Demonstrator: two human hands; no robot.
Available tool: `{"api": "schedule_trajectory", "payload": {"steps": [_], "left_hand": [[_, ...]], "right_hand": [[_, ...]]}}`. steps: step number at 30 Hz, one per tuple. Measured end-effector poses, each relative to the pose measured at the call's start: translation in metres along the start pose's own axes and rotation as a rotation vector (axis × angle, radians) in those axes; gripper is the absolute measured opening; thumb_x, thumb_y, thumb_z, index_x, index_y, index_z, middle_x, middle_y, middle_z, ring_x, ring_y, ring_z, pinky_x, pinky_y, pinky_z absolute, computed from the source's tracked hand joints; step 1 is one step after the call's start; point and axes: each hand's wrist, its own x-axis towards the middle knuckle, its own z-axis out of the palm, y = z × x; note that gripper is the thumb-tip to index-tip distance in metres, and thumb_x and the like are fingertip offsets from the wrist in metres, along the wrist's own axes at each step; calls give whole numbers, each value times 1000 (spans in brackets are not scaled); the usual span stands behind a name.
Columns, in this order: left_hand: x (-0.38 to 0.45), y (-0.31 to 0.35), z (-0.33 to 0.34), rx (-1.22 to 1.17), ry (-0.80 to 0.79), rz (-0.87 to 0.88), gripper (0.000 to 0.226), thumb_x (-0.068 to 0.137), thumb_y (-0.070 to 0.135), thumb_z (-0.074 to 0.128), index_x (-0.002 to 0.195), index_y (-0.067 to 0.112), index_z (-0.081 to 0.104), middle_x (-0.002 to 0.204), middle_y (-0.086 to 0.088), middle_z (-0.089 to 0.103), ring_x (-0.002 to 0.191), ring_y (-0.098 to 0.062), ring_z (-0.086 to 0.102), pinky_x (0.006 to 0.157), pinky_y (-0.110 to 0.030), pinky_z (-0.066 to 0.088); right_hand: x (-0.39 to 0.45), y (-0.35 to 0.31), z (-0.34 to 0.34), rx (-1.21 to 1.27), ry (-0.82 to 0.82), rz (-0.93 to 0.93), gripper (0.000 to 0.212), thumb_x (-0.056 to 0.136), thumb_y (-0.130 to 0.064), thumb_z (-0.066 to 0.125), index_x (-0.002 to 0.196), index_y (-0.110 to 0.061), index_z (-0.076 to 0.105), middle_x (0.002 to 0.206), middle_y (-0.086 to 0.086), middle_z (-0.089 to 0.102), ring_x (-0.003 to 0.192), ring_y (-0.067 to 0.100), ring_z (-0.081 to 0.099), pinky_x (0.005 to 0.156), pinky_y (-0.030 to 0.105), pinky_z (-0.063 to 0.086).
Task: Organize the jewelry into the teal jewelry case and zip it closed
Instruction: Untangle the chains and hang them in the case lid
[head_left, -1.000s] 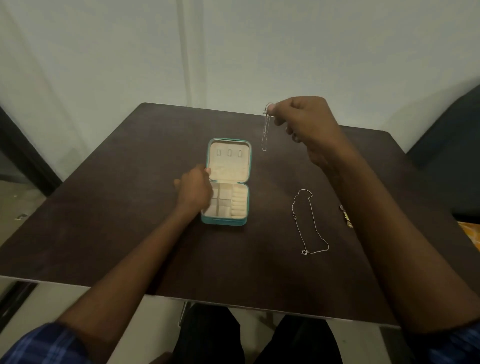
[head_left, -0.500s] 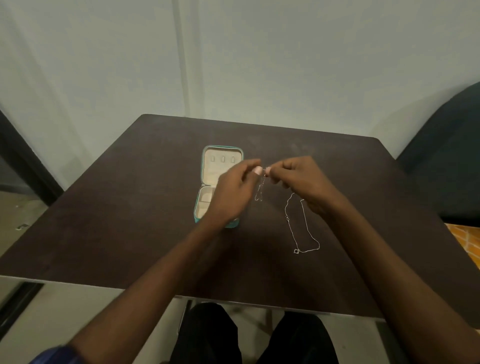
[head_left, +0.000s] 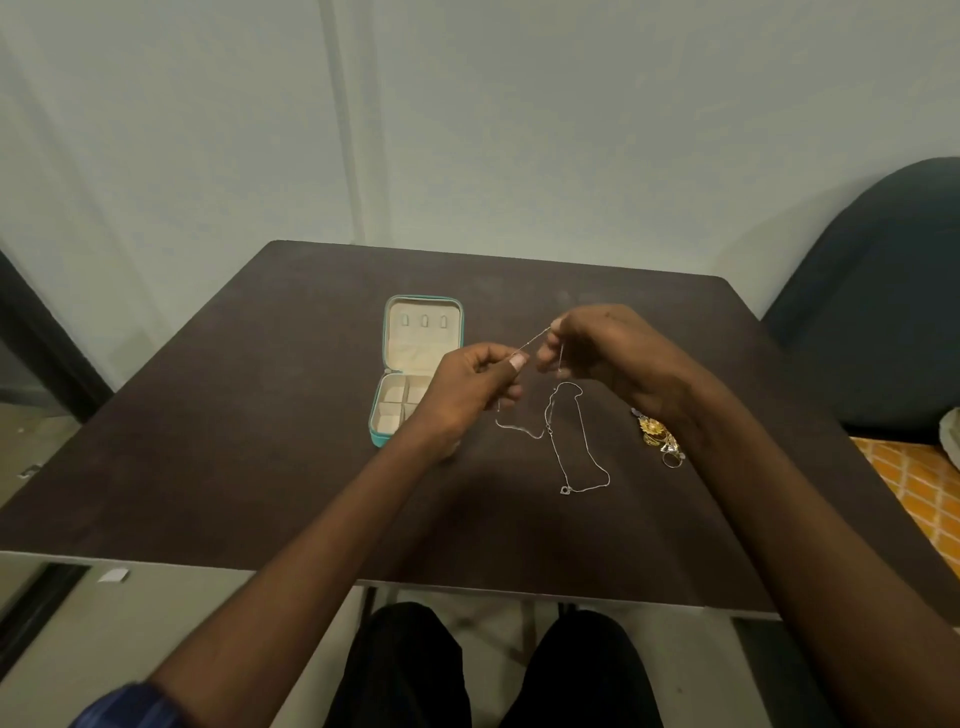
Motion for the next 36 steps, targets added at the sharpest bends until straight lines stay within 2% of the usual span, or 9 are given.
{"api": "schedule_trajectory", "payload": {"steps": [7,11,15,18,22,29,31,33,36], "left_hand": [[-34,-15,8,57,41,-104,14,93,20,56,95,7,61,64,-1,50,49,-7,46,48,-23,46],[-59,-30,11,115,149,-128,30,90,20,59,119,16,55,68,-2,56,60,-11,55,53,-26,49],[-72,-39,11,414,269,1,40,88,23,61,126,27,49,67,-1,63,63,-9,60,61,-19,47],[-73,-41,12,655,246,50,41,91,26,57,130,32,47,72,5,62,67,-7,59,58,-14,41],[-72,-46,12,896,171,13,28,93,34,51,120,31,57,99,6,69,92,-12,63,74,-26,47],[-73,-49,17,999,109,-21,27,96,38,45,105,21,64,101,1,63,91,-13,58,80,-29,49],[-76,-51,19,1046,143,58,26,95,36,47,102,18,64,102,0,57,93,-14,53,75,-28,46],[-79,-55,22,1112,191,172,22,92,33,54,96,16,66,98,-1,55,90,-15,52,67,-25,42],[-82,-61,23,1214,227,248,15,77,30,74,81,17,70,84,0,61,73,-13,58,56,-19,39]], "right_hand": [[4,-11,-12,355,-120,35,14,92,-13,49,84,-9,60,59,-1,55,55,13,59,62,31,58],[25,-6,-14,214,-67,54,9,90,-13,56,83,-12,62,66,1,58,62,13,61,63,31,58],[54,16,-7,-96,14,52,13,91,-17,56,80,-14,60,69,1,59,58,10,57,51,20,51],[75,36,1,-242,7,77,16,93,-15,53,79,-15,59,68,1,58,48,4,54,44,17,45],[92,45,10,-164,-17,134,17,94,-13,51,79,-13,59,65,1,55,51,8,58,49,21,51],[112,58,15,-392,-8,46,15,92,-10,54,78,-8,60,63,4,54,41,5,49,41,17,45],[118,64,18,-531,9,-9,14,90,-10,57,85,-1,65,65,3,58,47,8,49,46,20,45],[124,69,20,-690,0,-61,17,89,-11,58,88,3,68,78,1,63,56,7,51,63,24,46],[130,80,22,-798,7,-81,15,88,-13,60,85,-1,69,94,5,69,80,14,61,75,21,39]]}}
